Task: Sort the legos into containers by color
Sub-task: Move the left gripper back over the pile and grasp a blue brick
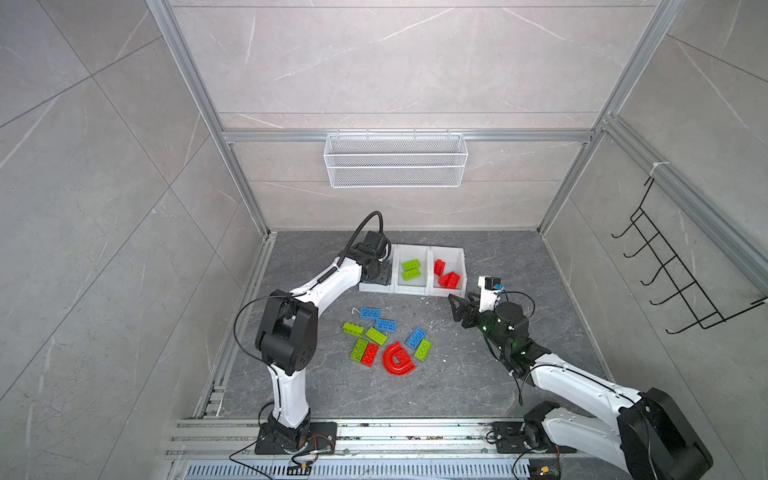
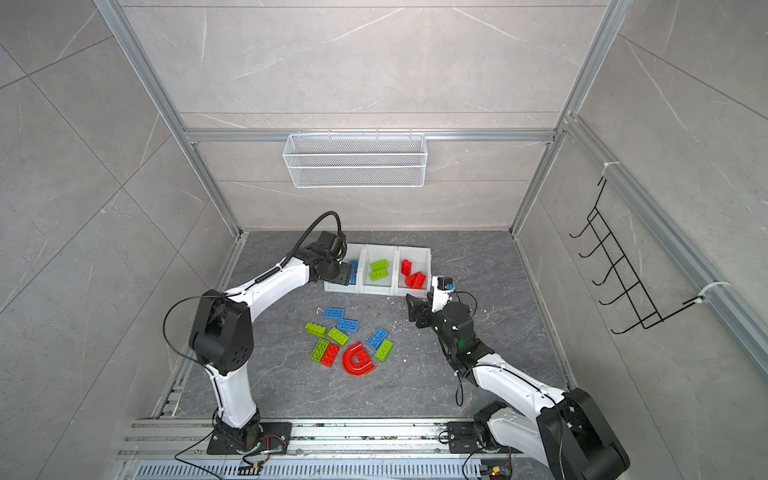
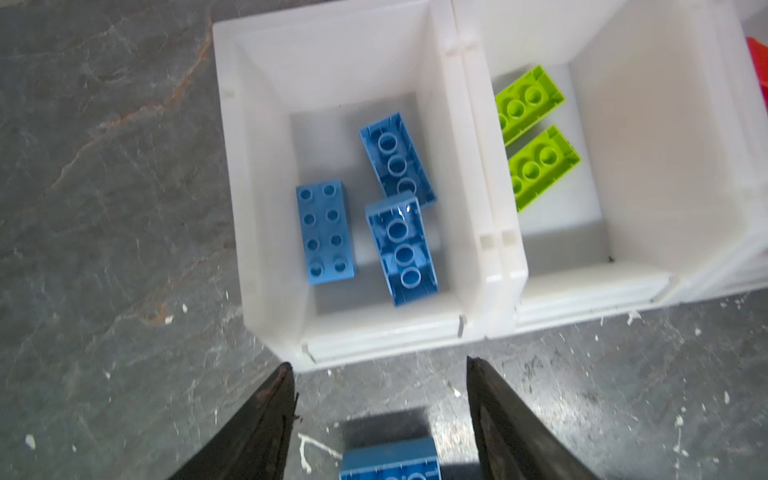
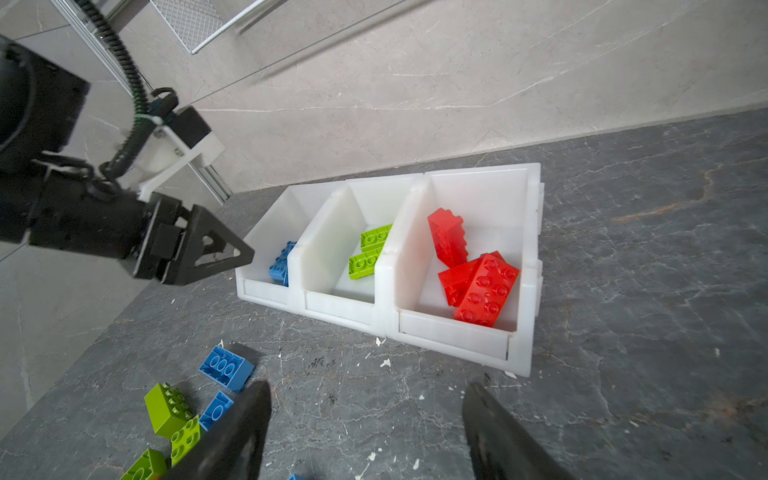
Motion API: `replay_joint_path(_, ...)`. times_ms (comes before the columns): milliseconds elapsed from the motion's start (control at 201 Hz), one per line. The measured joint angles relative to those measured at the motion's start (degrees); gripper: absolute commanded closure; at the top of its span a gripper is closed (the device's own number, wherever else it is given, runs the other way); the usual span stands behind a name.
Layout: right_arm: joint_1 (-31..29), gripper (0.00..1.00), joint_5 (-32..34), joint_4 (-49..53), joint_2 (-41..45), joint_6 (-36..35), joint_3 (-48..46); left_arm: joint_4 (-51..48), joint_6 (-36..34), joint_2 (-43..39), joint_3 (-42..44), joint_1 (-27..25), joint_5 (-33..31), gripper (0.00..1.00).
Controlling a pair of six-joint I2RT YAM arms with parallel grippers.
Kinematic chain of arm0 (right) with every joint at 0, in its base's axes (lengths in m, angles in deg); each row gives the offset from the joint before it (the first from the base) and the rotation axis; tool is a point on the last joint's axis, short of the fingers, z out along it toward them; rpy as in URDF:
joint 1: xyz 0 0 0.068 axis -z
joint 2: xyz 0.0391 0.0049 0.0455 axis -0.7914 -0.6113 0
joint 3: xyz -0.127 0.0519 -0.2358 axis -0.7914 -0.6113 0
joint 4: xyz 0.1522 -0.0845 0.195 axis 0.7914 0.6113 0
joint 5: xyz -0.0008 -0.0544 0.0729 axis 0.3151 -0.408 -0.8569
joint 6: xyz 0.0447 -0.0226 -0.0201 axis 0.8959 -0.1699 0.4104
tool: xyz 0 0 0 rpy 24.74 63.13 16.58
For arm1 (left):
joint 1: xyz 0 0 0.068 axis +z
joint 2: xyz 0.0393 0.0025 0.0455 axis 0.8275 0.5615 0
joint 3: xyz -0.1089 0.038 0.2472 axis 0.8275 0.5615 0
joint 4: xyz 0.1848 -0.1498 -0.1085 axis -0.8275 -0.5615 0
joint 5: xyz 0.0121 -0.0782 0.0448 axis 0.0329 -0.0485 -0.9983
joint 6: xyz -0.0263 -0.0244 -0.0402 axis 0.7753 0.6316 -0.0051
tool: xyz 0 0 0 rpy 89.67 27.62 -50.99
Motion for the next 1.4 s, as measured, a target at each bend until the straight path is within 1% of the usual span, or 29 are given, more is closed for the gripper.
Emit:
replay_joint_path(75,-0.04,0.25,-0.02,0.0,-0.17,0.0,0.0,-0.26,2.14,-5.01,5.38,-2.38,0.07,0.28)
replay_joint_path(194,-0.04,0.25,-0.07,0.0,-0.7,0.0,0.0,-0.72,6.56,-11.65,13.03,-8.61,0.15,0.23)
replay_joint_path(314,-0.11,0.25,-0.26,0.0,-0.94,0.0,0.0,-0.72,11.02,-14.01,18.36,-14.58,-0.57,0.2)
replay_joint_path(408,-0.11,0.25,-0.42,-0.02,-1.01,0.0,0.0,-0.28,14.16,-14.14,21.92,-16.98,-1.31,0.2)
replay_joint_path(532,-0.15,0.25,-0.44,-0.02,-1.01,0.0,0.07,1.09,16.9,-14.16,25.68,-17.16,-2.4,0.19)
replay_joint_path(642,-0.15,0.25,-0.42,0.0,-1.01,0.0,0.2,2.6,17.59,-14.14,26.75,-17.09,-2.8,0.19)
replay_joint_path(956,-0.15,0.24,-0.39,0.0,-1.01,0.0,0.22,8.17,16.46,-12.9,26.67,-16.9,-5.62,0.19)
replay_joint_path(1100,-0.15,0.24,-0.39,0.0,-1.01,0.0,0.22,8.37,15.58,-9.49,25.55,-16.33,-5.9,0.19)
replay_joint_path(1179,-0.15,0.24,-0.39,0.0,-1.01,0.0,0.22,8.35,15.06,-7.8,24.87,-15.8,-5.95,0.16)
replay_joint_path(1398,-0.15,0.24,-0.39,0.0,-1.01,0.0,0.22,9.22,14.38,-6.08,24.09,-13.97,-5.92,0.15)
